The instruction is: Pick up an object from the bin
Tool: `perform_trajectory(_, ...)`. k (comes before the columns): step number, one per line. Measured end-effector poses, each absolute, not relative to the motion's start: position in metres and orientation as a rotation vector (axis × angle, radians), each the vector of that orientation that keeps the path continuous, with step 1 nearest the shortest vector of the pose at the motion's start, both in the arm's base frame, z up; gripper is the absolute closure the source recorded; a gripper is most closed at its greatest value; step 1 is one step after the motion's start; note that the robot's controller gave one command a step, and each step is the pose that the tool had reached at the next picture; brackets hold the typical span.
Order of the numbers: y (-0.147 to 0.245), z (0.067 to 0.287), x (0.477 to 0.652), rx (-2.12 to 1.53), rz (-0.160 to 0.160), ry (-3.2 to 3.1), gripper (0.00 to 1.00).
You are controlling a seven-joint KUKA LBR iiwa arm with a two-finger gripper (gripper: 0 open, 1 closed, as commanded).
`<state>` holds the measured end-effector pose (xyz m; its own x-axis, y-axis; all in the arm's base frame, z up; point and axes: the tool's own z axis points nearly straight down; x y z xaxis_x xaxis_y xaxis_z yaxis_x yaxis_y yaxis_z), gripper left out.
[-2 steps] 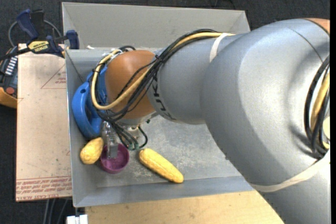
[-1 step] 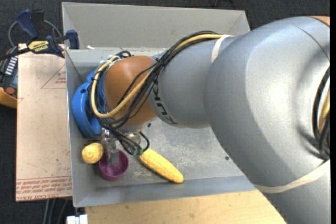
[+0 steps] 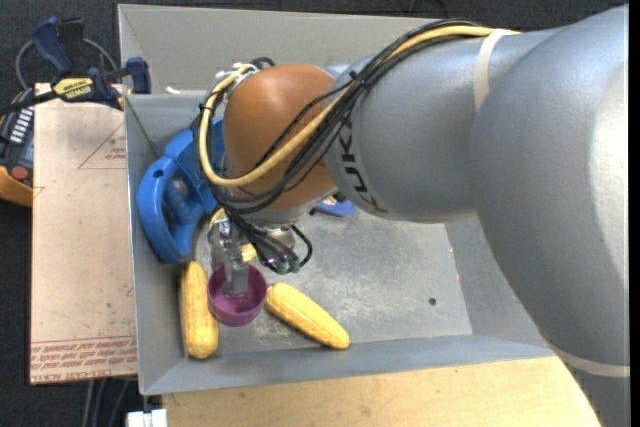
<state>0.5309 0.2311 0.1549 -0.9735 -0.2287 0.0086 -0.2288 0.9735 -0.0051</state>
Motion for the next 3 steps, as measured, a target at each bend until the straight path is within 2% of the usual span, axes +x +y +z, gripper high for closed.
perform_trajectory(1,0.233,0.111,0.544,0.41,0.005,-3.115,1.0)
perform_trajectory(2,0.232,0.074,0.56,0.77,0.006,-3.041,1.0)
perform_trajectory(3,0.232,0.074,0.56,0.77,0.005,-3.041,1.0)
